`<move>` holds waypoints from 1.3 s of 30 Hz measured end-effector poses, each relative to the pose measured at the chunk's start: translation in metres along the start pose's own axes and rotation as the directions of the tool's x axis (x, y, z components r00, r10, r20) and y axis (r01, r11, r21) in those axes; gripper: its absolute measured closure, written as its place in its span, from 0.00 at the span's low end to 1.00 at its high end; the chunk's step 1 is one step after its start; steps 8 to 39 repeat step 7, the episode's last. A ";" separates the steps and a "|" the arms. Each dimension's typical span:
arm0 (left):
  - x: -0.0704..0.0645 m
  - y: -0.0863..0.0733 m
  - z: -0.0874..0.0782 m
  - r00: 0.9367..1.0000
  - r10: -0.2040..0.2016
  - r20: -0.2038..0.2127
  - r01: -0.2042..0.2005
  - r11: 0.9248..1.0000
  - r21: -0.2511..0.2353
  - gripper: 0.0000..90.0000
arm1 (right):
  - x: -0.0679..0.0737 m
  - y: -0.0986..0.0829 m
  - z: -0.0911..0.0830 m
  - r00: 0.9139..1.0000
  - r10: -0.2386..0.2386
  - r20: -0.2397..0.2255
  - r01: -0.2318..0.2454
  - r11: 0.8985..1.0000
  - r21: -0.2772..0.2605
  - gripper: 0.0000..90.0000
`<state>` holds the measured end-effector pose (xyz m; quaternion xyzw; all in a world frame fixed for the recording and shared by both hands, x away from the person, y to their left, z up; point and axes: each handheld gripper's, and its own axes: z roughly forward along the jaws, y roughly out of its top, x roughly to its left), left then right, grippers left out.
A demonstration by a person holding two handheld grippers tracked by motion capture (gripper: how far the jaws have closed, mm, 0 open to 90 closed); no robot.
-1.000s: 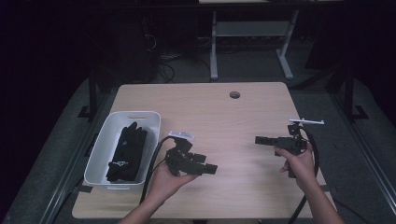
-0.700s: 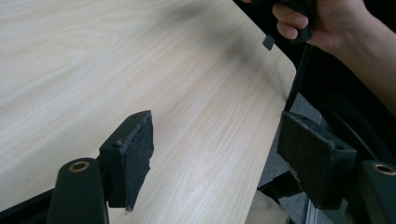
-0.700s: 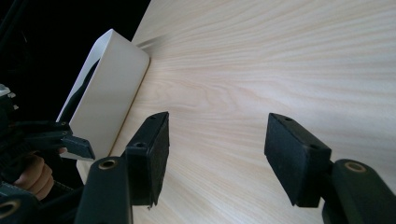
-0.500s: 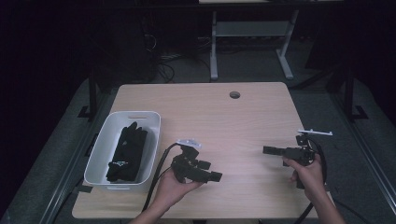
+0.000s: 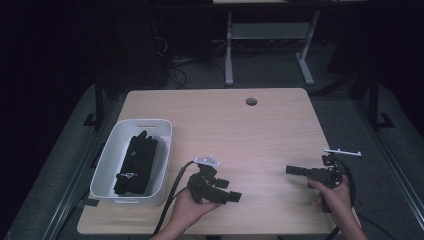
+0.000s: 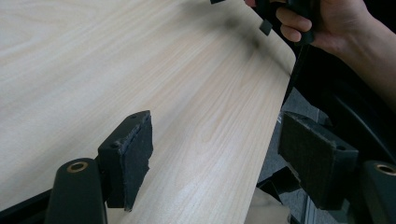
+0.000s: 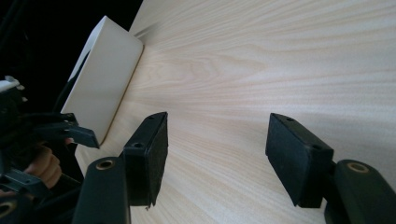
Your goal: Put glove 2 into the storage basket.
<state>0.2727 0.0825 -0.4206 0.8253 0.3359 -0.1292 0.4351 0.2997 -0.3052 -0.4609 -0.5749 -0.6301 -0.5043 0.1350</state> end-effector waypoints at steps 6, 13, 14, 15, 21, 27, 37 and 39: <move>0.000 -0.005 0.002 1.000 0.003 -0.009 -0.003 1.000 -0.010 0.29 | 0.000 -0.006 0.002 1.000 -0.009 0.007 0.009 1.000 0.010 0.41; 0.000 -0.006 0.001 1.000 0.001 -0.005 -0.001 1.000 -0.011 0.29 | 0.000 -0.006 0.002 1.000 -0.009 0.004 0.009 1.000 0.010 0.41; 0.000 -0.006 0.001 1.000 0.001 -0.005 -0.001 1.000 -0.011 0.29 | 0.000 -0.006 0.002 1.000 -0.009 0.004 0.009 1.000 0.010 0.41; 0.000 -0.006 0.001 1.000 0.001 -0.005 -0.001 1.000 -0.011 0.29 | 0.000 -0.006 0.002 1.000 -0.009 0.004 0.009 1.000 0.010 0.41; 0.000 -0.006 0.001 1.000 0.001 -0.005 -0.001 1.000 -0.011 0.29 | 0.000 -0.006 0.002 1.000 -0.009 0.004 0.009 1.000 0.010 0.41; 0.000 -0.006 0.001 1.000 0.001 -0.005 -0.001 1.000 -0.011 0.29 | 0.000 -0.006 0.002 1.000 -0.009 0.004 0.009 1.000 0.010 0.41; 0.000 -0.006 0.001 1.000 0.001 -0.005 -0.001 1.000 -0.011 0.29 | 0.000 -0.006 0.002 1.000 -0.009 0.004 0.009 1.000 0.010 0.41; 0.000 -0.006 0.001 1.000 0.001 -0.005 -0.001 1.000 -0.011 0.29 | 0.000 -0.006 0.002 1.000 -0.009 0.004 0.009 1.000 0.010 0.41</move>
